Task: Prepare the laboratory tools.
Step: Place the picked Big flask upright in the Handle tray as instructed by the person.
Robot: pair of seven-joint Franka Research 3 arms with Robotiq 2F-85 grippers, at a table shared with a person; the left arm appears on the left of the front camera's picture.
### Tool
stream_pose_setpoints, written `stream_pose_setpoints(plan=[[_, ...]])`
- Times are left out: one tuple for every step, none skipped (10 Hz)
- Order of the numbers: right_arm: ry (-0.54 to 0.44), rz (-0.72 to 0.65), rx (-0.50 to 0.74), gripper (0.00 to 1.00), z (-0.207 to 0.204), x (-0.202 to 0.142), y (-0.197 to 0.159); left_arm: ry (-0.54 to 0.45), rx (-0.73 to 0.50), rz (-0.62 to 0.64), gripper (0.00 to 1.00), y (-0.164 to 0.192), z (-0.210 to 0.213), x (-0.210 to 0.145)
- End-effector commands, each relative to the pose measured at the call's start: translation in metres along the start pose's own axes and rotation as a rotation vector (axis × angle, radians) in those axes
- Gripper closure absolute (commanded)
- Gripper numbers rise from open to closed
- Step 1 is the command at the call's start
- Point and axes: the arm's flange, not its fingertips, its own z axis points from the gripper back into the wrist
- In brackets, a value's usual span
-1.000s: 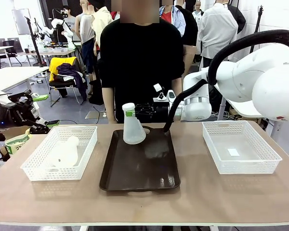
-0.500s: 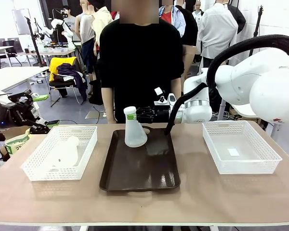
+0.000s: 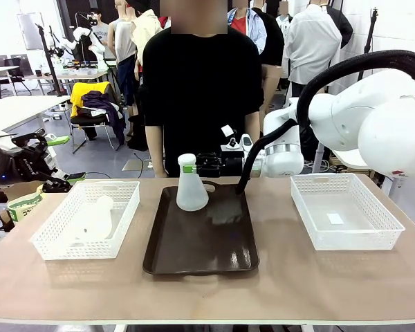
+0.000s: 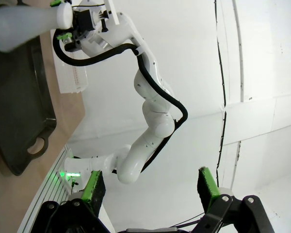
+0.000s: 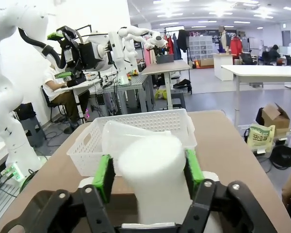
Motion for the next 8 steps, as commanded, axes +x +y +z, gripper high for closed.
stream_pose_setpoints(plan=[[0.027,-0.011,0.020,0.00,0.003,0.002,0.006,0.002,-0.007,-0.006,0.00,-0.003,0.001,-0.001],[0.034,-0.019,0.016,0.00,0.006,-0.001,0.008,0.002,-0.007,-0.006,0.00,-0.003,0.001,-0.001],[0.042,-0.035,0.007,0.00,0.009,-0.004,0.011,0.002,-0.007,-0.006,0.00,-0.003,0.001,-0.001],[0.056,-0.049,-0.007,0.00,0.013,-0.006,0.014,0.002,-0.007,-0.006,0.00,-0.003,0.001,-0.001],[0.076,-0.063,-0.014,0.00,0.016,-0.007,0.017,0.002,-0.007,-0.006,0.00,-0.003,0.001,-0.001],[0.084,-0.069,-0.017,0.00,0.018,-0.006,0.018,0.002,-0.007,-0.006,0.00,-0.003,0.001,-0.001],[0.090,-0.078,-0.020,0.00,0.017,-0.006,0.018,0.002,-0.007,-0.006,0.00,-0.003,0.001,-0.001],[0.098,-0.089,-0.019,0.00,0.016,-0.005,0.019,0.002,-0.007,-0.006,0.00,-0.003,0.001,-0.001]])
